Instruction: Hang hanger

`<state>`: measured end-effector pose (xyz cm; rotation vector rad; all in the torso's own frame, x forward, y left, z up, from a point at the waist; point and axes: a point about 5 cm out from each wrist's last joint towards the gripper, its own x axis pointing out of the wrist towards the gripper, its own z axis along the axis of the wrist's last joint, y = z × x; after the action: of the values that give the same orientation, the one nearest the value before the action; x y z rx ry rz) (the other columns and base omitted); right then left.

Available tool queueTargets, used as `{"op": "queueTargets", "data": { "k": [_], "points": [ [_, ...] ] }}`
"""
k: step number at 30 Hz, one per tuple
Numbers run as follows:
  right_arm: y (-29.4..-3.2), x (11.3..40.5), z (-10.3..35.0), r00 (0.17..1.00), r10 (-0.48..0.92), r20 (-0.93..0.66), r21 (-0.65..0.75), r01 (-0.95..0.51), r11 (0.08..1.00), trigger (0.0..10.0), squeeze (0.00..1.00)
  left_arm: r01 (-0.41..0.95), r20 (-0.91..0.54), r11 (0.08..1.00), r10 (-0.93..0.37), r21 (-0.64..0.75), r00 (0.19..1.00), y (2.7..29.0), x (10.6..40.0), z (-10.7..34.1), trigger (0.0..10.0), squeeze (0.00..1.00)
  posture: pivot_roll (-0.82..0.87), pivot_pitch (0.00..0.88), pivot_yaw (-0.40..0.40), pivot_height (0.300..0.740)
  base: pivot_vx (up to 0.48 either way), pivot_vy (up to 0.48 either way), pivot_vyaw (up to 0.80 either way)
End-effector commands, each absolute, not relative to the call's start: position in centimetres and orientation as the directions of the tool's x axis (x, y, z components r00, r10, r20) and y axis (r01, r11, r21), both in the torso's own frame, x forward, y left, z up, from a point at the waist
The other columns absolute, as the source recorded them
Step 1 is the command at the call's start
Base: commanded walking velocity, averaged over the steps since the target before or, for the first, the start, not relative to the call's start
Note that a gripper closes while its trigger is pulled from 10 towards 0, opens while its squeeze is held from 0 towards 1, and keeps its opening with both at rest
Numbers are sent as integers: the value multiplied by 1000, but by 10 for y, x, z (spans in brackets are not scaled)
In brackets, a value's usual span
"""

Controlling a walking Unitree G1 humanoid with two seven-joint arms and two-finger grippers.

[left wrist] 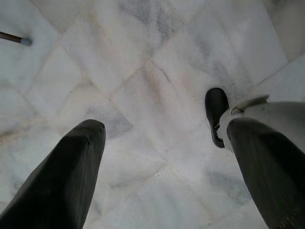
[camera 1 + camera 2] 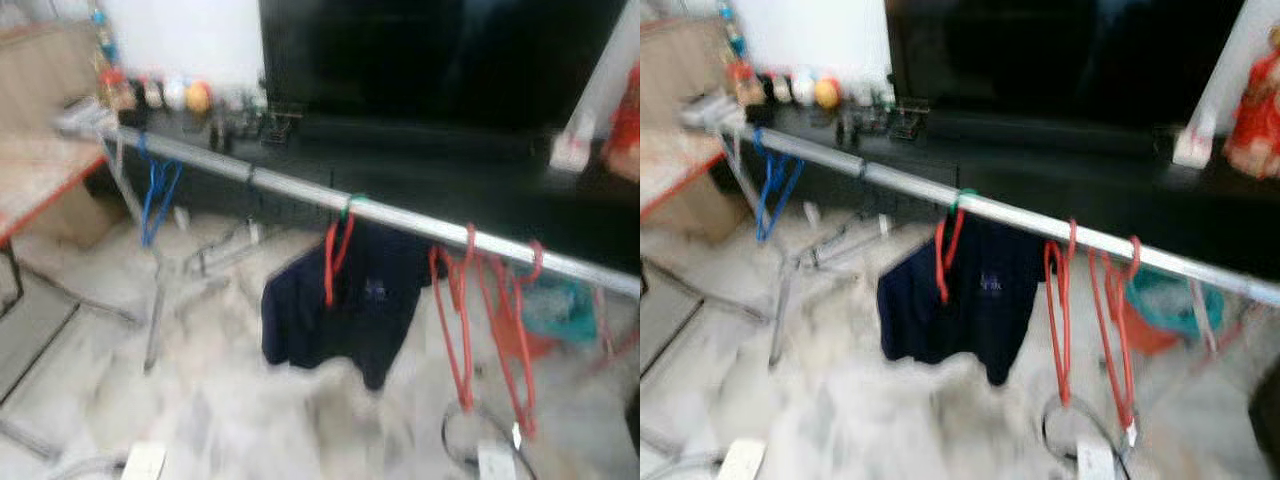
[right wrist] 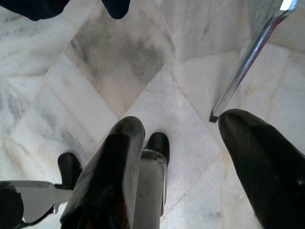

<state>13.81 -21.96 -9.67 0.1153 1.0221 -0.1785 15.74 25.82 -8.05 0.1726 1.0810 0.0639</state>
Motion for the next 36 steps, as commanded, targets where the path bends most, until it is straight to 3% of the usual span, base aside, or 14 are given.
{"op": "queueTargets", "data": {
  "k": [1,7,20,36],
  "points": [
    [-218,138,-97,516,-93,-851,23,214,977,10000,0,44,-875,982,144,184,462,259,157,-80,10000,0,29,0,21,740,0,0,0],
    [-217,140,-96,531,-80,-844,39,209,977,10000,0,34,-881,980,162,198,444,271,144,-82,10000,0,32,0,15,740,0,0,0],
    [-219,145,-93,579,-63,-813,68,202,977,10000,0,38,-884,980,160,196,440,268,142,-83,10000,0,28,0,1,740,0,0,0],
    [-218,147,-92,571,-16,-821,55,107,993,10000,0,55,-889,979,152,194,432,266,141,-84,10000,0,19,0,-4,740,0,0,0]
  ]
}}
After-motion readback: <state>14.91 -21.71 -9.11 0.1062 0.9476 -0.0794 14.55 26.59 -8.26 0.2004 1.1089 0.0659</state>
